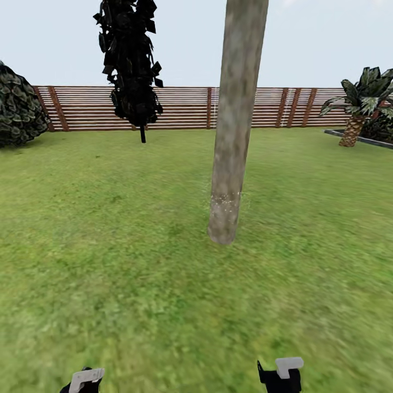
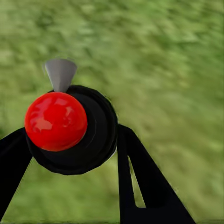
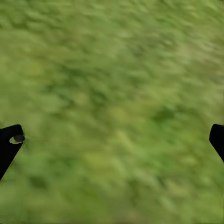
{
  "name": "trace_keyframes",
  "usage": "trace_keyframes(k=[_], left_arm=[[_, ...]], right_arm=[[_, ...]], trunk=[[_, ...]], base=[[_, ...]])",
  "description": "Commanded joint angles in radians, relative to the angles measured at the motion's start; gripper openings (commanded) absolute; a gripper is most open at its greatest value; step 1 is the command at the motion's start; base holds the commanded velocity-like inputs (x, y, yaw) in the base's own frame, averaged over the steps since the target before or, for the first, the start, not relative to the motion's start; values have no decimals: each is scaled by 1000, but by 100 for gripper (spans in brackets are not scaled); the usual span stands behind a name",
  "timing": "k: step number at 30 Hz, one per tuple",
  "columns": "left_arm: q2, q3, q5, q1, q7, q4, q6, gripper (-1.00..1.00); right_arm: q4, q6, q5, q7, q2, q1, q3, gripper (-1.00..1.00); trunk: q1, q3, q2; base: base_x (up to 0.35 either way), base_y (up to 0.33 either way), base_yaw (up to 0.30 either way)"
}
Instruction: In the garden, pick up the pesticide atomizer on the floor and spray pesticide onto both trees until each tree trunk is fully covered.
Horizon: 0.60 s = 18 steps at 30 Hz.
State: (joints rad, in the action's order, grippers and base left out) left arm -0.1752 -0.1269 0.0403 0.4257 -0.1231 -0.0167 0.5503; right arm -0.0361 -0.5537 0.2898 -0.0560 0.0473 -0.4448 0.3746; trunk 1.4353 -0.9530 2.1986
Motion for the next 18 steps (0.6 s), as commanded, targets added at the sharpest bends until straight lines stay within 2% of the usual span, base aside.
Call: trace_keyframes(k=[1,7,13,18], left_arm=[[-1,-8,5,1,-10,-1,2,-100],[-3,-9,10,3,-8,12,-2,-100],[-7,-7,9,2,-6,5,-3,-100],[-10,-9,10,2,-4,4,-5,-100]], right_arm=[[0,-2,4,-5,0,0,9,100],[1,-2,3,-5,-1,0,9,100],[1,-2,3,-7,-1,1,9,100],[1,-2,3,-5,-2,1,11,100]], trunk=[[0,-2,0],[0,-5,0],[0,-9,0],[0,-13,0]], base=[[0,0,276],[-43,20,276],[-274,168,276],[-322,59,276]])
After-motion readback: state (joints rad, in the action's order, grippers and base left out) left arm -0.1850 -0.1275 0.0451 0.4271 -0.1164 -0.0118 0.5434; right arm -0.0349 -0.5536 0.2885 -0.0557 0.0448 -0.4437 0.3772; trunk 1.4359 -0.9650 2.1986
